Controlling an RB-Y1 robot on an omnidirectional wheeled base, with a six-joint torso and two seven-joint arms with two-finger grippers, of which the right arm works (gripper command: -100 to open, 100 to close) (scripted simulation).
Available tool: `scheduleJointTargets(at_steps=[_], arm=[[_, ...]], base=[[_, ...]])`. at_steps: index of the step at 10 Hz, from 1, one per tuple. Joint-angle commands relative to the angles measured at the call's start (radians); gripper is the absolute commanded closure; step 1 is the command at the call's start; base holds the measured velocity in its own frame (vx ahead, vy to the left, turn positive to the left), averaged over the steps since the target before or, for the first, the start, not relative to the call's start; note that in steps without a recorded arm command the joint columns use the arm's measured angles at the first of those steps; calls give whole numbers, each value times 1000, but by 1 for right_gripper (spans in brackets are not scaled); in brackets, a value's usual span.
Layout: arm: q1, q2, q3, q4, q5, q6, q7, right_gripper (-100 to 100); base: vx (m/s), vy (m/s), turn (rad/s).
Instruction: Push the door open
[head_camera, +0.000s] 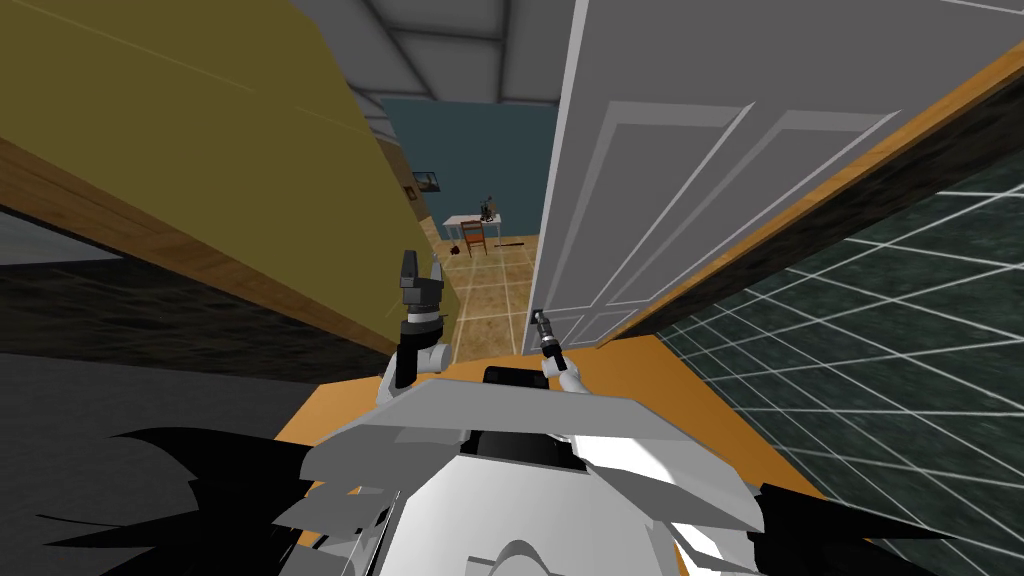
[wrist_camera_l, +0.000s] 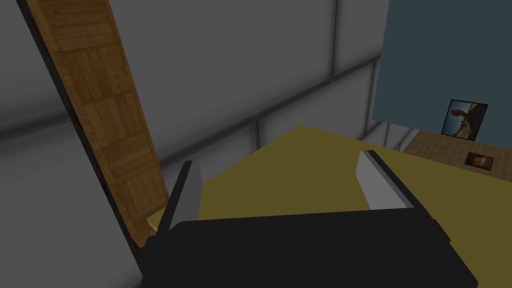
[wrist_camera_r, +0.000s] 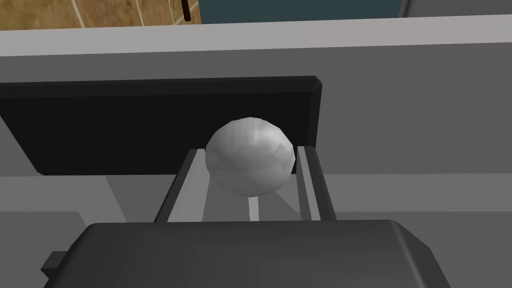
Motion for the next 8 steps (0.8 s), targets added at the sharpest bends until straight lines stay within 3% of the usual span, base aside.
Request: scheduleJointTargets(at_steps=[1,5,7,8], arm=[[0,-11,-9,0,-5,0,3,100],[-1,-40,-37,0,-21,1,12,100],[-1,-40,-37,0,-21,1,12,100],[-2,-55,-57,0,-32,1,18,100]], base=[[92,40,-15],[185,80,-27],[103,31,-11],[127,50,-90]])
